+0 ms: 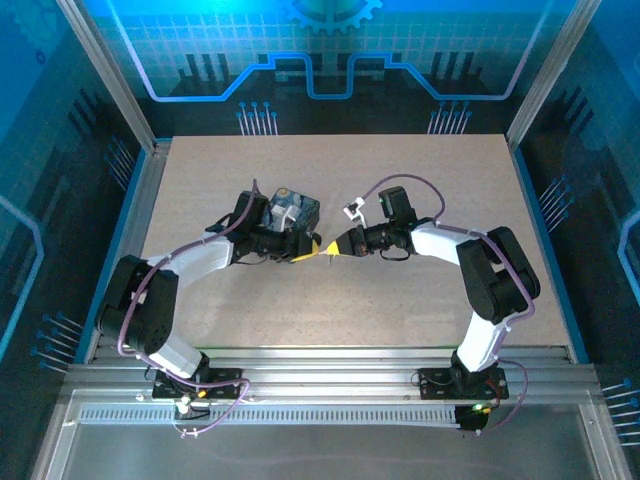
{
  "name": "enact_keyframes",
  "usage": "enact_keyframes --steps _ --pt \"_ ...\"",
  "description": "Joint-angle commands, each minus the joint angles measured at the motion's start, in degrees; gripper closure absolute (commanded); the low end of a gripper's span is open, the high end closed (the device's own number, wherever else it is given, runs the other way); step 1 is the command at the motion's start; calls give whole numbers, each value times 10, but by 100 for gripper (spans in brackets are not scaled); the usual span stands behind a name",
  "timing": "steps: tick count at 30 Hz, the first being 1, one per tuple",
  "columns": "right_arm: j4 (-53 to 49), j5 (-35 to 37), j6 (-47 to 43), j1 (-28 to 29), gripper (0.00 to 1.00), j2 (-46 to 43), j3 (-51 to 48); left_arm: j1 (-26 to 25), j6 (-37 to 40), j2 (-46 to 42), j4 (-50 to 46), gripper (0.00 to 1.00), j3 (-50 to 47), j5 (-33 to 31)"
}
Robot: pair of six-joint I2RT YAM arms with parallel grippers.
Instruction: Unlock the padlock with the key
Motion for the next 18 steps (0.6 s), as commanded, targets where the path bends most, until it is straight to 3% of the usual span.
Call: enact_keyframes --steps 1,5,10,14,18 --pt "11 12 19 -3 100 -18 -6 4 7 -25 -7 67 -5 3" --pt "16 15 52 -11 100 -10 -2 -1 63 -42 -79 66 5 -54" --pt "4 17 118 -16 100 3 12 -28 162 -76 -161 60 33 -255" --pt "-60 37 144 -18 100 -3 31 -64 264 -115 -124 54 30 -393" --pt "-119 51 166 -22 100 -21 49 -140 465 -146 -29 46 -13 -479"
